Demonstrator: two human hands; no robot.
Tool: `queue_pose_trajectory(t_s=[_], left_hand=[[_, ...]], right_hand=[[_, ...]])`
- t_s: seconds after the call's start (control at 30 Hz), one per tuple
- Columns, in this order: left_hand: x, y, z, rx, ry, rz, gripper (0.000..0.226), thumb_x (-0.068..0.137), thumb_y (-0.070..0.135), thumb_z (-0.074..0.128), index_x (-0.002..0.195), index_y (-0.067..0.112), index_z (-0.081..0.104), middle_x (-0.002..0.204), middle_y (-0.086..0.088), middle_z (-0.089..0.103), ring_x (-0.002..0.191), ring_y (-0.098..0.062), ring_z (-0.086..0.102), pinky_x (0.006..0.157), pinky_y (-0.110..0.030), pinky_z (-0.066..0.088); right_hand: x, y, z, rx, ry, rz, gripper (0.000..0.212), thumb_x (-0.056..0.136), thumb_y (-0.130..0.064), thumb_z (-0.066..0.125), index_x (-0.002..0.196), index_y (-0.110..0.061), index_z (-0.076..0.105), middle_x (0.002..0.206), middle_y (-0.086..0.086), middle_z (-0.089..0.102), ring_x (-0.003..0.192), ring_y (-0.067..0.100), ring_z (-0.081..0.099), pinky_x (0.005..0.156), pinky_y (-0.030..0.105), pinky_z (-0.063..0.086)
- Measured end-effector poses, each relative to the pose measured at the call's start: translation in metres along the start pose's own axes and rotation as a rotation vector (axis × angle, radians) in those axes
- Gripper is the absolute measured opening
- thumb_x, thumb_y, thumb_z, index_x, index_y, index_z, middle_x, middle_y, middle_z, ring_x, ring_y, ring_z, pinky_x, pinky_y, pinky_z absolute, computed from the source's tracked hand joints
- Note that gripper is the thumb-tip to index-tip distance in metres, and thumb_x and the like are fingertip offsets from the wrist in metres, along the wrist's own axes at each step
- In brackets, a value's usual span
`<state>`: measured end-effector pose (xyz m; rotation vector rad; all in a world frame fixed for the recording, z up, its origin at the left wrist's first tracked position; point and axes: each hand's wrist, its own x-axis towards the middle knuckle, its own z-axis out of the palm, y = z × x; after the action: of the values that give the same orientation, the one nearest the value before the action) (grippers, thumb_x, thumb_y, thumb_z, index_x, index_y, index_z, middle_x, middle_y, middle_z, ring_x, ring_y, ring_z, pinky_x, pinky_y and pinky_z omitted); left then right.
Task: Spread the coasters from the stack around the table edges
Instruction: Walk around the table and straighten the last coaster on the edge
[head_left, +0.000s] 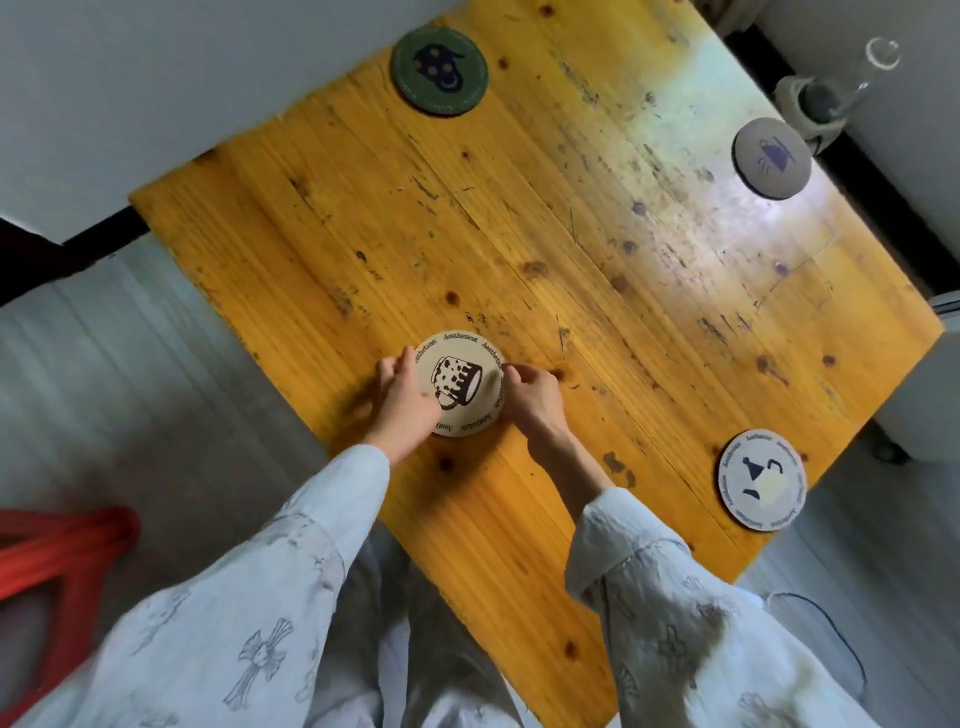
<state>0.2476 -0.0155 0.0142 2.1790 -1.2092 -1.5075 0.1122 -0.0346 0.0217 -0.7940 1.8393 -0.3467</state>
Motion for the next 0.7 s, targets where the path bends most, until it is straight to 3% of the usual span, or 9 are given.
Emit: queue_pose_trajectory(t_s=[0.17,0.3,0.43,0.7], left_hand=[[-0.029,-0.053,-0.013,-0.32,0.161,-0.192,0.05,0.089,0.001,0.034,0.136,0.018,0.034,0.138,-0.006,0.031,0.113,-0.021,0.045,0.102,-0.032,0.036],[-0.026,-0.068,-0.02,-0.484,0.193,-0.235,0.048,0.091,0.0,0.033,0.136,0.017,0.036,0.139,-0.007,0.038,0.117,-0.018,0.047,0.107,-0.043,0.04],[-0.019,-0.067,-0.029,-0.583,0.096,-0.238,0.052,0.091,0.0,0.035,0.138,0.02,0.033,0.141,-0.004,0.04,0.123,-0.019,0.044,0.108,-0.044,0.039],[-0.029,-0.084,-0.039,-0.69,0.044,-0.287,0.056,0.088,-0.005,0.029,0.139,0.018,0.033,0.143,-0.004,0.04,0.125,-0.019,0.043,0.107,-0.041,0.039]], right_hand=[[-0.008,-0.024,0.019,-0.072,-0.168,-0.156,0.036,0.098,-0.02,0.04,0.129,-0.008,0.053,0.133,0.012,0.059,0.119,0.025,0.057,0.104,0.04,0.047],[-0.011,-0.024,0.028,-0.197,-0.109,-0.183,0.036,0.098,-0.015,0.039,0.129,-0.003,0.052,0.137,0.016,0.055,0.119,0.029,0.057,0.102,0.04,0.047],[-0.011,-0.022,0.041,-0.313,-0.123,-0.171,0.034,0.098,-0.013,0.037,0.123,-0.003,0.058,0.129,0.021,0.058,0.103,0.036,0.064,0.091,0.042,0.055],[-0.016,-0.035,0.063,-0.396,-0.198,-0.193,0.036,0.098,-0.018,0.037,0.126,-0.007,0.057,0.136,0.016,0.05,0.117,0.037,0.055,0.102,0.048,0.047]])
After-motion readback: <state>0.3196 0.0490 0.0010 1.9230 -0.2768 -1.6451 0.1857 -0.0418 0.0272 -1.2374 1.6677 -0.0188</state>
